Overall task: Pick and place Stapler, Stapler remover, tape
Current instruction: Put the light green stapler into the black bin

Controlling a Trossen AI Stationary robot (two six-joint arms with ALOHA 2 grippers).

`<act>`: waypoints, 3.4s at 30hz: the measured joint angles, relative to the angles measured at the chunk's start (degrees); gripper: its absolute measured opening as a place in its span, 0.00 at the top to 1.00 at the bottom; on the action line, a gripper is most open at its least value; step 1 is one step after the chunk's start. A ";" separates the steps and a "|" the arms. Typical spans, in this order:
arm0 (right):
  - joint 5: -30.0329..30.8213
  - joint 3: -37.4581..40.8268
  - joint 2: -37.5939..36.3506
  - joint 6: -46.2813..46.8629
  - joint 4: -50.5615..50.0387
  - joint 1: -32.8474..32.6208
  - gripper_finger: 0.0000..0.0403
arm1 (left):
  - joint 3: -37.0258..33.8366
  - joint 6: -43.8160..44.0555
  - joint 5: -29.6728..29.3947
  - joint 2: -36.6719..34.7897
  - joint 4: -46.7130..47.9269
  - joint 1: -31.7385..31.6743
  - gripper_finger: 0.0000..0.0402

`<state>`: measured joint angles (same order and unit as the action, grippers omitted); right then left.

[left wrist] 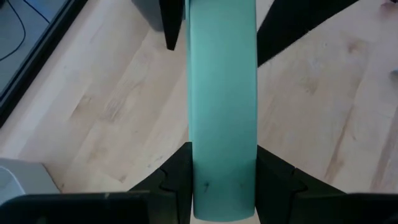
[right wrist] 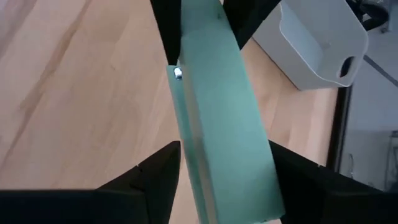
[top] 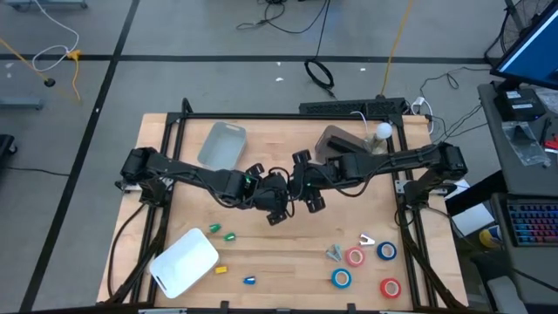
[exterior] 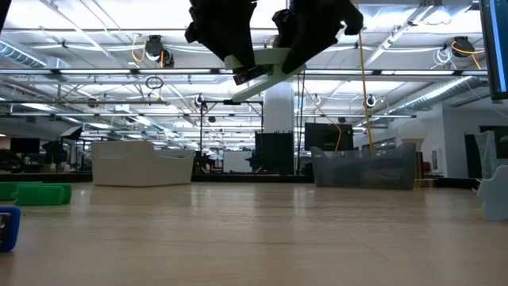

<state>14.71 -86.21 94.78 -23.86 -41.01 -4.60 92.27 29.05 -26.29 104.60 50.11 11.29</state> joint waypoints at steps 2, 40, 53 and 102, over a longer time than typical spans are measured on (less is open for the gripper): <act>0.15 0.00 0.00 -0.35 0.06 0.02 0.53 | 0.00 -0.03 -0.01 0.00 0.00 -0.03 0.69; 0.71 -0.09 -1.33 11.27 -14.23 5.20 0.71 | 0.02 -0.13 2.46 -2.97 14.41 -0.04 0.33; 5.04 10.78 -13.62 19.80 -15.81 16.40 0.71 | 0.02 2.78 2.26 -2.99 16.09 0.72 0.32; 0.36 46.76 -21.10 18.38 20.55 32.39 0.71 | -0.02 2.71 0.69 -3.06 9.00 1.59 0.32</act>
<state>15.07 -39.45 73.68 -5.48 -20.46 27.79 92.25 31.77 -25.61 101.54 59.11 12.88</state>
